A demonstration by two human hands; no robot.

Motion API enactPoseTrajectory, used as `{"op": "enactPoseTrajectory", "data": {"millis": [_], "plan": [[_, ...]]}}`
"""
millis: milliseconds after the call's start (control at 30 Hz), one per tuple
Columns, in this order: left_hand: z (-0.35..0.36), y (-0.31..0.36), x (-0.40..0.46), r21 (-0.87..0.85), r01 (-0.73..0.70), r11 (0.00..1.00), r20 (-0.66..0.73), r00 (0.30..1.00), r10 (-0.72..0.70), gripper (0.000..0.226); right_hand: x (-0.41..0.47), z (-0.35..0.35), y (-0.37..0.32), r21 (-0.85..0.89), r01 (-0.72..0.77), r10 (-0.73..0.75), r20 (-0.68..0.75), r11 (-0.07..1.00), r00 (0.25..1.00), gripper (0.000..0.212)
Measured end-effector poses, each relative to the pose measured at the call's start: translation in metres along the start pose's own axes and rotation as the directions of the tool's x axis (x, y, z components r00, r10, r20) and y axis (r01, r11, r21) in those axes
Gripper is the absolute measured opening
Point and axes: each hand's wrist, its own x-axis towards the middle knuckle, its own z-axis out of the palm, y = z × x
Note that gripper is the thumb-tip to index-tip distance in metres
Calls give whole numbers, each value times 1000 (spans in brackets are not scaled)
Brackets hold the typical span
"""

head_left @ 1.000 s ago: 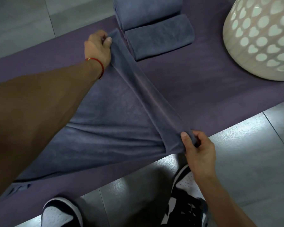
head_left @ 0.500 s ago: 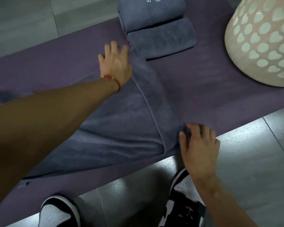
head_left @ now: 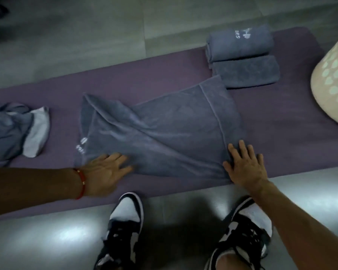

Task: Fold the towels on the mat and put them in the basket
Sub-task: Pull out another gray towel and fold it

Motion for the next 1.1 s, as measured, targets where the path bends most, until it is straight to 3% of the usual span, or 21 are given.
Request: {"op": "enactPoseTrajectory", "data": {"millis": [100, 167, 267, 367, 433, 500, 567, 633, 700, 767, 833, 900, 967, 1000, 1033, 1100], "plan": [[2, 6, -61, -65, 115, 991, 45, 993, -112, 54, 10, -38, -10, -51, -6, 16, 191, 999, 981, 80], [-2, 11, -82, -93, 245, 965, 110, 966, -235, 51, 4, -65, -31, -183, 99, -62, 199, 978, 978, 74], [8, 16, -96, -240, 562, 792, 344, 812, -472, 57, -18, -97, -95, -234, 328, -281, 212, 915, 936, 61], [35, 8, -97, -419, 684, 597, 366, 729, -578, 68, -37, -107, -165, -206, 503, -451, 253, 840, 856, 51], [60, -3, -95, -503, 760, 411, 377, 621, -688, 63, -43, -99, -205, -196, 589, -532, 277, 784, 800, 49], [87, -15, -96, -603, 787, 132, 426, 457, -781, 57, -43, -88, -243, -169, 671, -617, 282, 722, 734, 50], [108, -26, -93, -677, 722, -142, 489, 298, -820, 51, -35, -76, -280, -160, 745, -704, 251, 647, 665, 53], [127, -36, -87, -697, 653, -294, 557, 236, -796, 56, -23, -65, -320, -201, 804, -763, 256, 559, 594, 63], [140, -42, -81, -702, 628, -335, 576, 224, -786, 68, -10, -52, -357, -237, 850, -804, 283, 470, 523, 79], [144, -41, -78, -735, 582, -347, 549, 213, -808, 45, 5, -36, -385, -243, 887, -845, 286, 392, 451, 89], [140, -41, -83, -766, 540, -349, 499, 157, -852, 20, 16, -19, -402, -277, 908, -895, 232, 315, 381, 77], [134, -43, -98, -791, 439, -426, 464, -23, -886, 18, 21, -3, -403, -309, 899, -935, 71, 310, 347, 48], [130, -47, -118, -820, 327, -471, 418, -221, -881, 19, 27, 2, -386, -300, 869, -919, -90, 392, 384, 31], [127, -46, -127, -842, 299, -449, 379, -264, -887, 19, 32, 4, -373, -323, 856, -914, -106, 403, 391, 28], [125, -45, -133, -866, 297, -403, 340, -241, -909, 18, 37, 3, -360, -349, 858, -924, -82, 378, 374, 25], [118, -34, -132, -914, 273, -300, 289, -81, -954, 13, 44, -5, -342, -363, 886, -944, 51, 288, 327, 27]]}}
